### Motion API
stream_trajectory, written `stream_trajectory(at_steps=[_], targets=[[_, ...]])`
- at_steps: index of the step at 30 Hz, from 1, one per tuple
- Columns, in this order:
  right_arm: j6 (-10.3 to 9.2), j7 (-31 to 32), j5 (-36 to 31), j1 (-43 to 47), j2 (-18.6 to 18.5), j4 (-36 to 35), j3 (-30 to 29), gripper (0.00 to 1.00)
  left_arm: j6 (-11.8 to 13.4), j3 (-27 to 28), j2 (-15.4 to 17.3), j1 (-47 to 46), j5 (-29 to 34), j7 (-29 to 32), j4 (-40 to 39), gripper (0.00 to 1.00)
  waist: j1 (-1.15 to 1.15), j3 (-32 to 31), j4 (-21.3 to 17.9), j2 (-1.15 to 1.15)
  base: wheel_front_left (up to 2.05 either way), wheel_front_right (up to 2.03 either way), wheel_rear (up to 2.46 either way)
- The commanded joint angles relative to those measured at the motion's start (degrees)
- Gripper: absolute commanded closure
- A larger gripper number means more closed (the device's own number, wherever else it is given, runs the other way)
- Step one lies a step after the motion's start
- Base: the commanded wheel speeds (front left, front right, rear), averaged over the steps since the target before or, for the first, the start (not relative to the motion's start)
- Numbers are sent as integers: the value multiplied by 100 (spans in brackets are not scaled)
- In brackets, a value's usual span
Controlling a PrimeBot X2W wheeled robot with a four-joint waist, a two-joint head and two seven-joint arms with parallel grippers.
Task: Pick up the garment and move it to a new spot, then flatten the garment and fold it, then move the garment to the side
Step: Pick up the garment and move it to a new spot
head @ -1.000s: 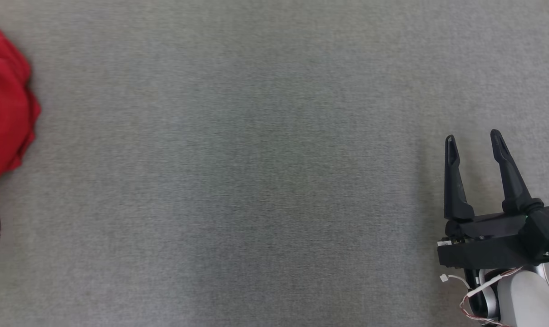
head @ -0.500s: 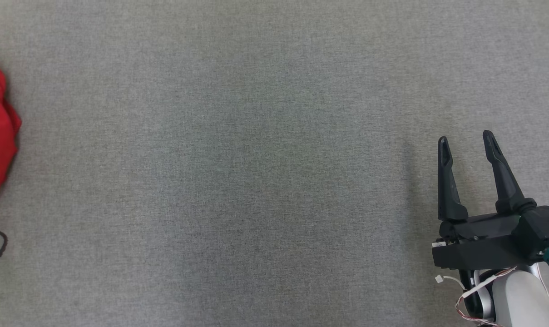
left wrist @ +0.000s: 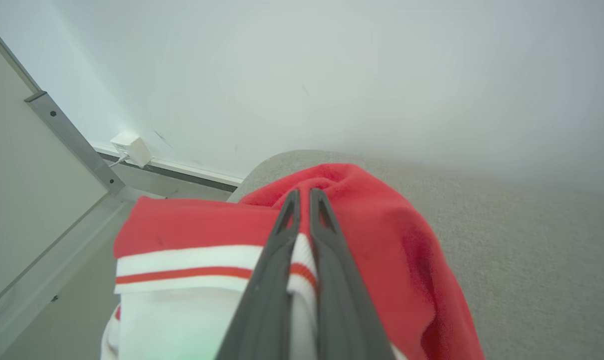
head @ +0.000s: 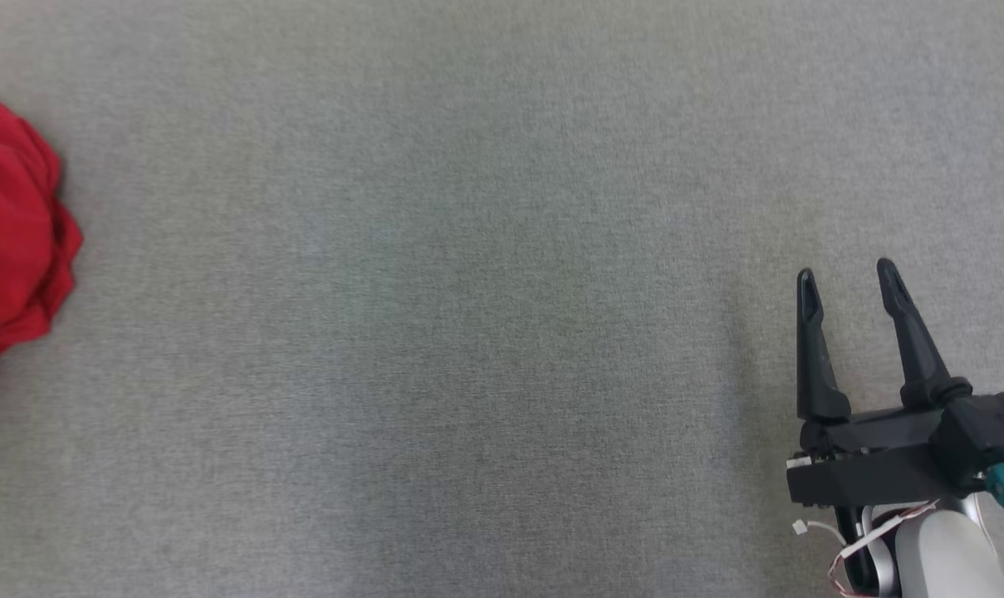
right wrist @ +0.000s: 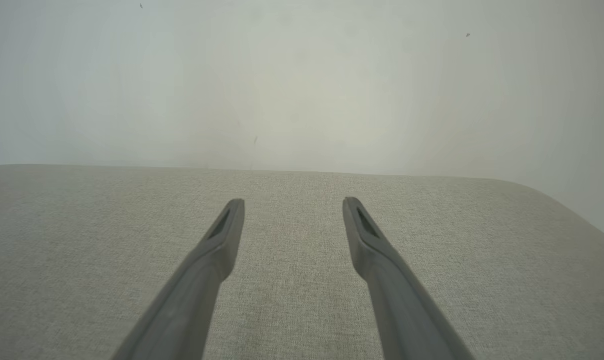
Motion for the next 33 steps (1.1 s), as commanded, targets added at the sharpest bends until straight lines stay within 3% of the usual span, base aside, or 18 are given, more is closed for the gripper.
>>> stream_trajectory(at_steps=[1, 11, 19, 24, 29, 33], targets=[[-12, -35, 20, 89, 21, 23, 9, 0, -23, -26, -4, -86, 21, -143, -110, 100, 0, -203, 138, 0, 0, 0, 0], [-12, -153, 181, 214, 62, 247, 43, 0, -177, -346, 39, -433, 153, -562, -1511, 100, 0, -690, 186, 0, 0, 0, 0], [-12, -257, 353, 324, 90, 485, 75, 0, -244, -960, -148, -866, 256, 130, -3125, 100, 0, -1044, -199, 0, 0, 0, 0], [-12, -292, 586, 350, 93, 589, 122, 0, -275, -1276, -318, -1067, 199, 523, -3704, 100, 0, -1110, -547, 0, 0, 0, 0], [-12, -302, 802, 369, 92, 681, 143, 0, -203, -1646, -716, -1251, 139, 822, -4044, 100, 0, -1156, -987, 0, 0, 0, 0], [-12, -298, 973, 439, 93, 665, 96, 0, -56, -2069, -1367, -1323, 64, 837, -4046, 100, 0, -1163, -1370, 0, 0, 0, 0]])
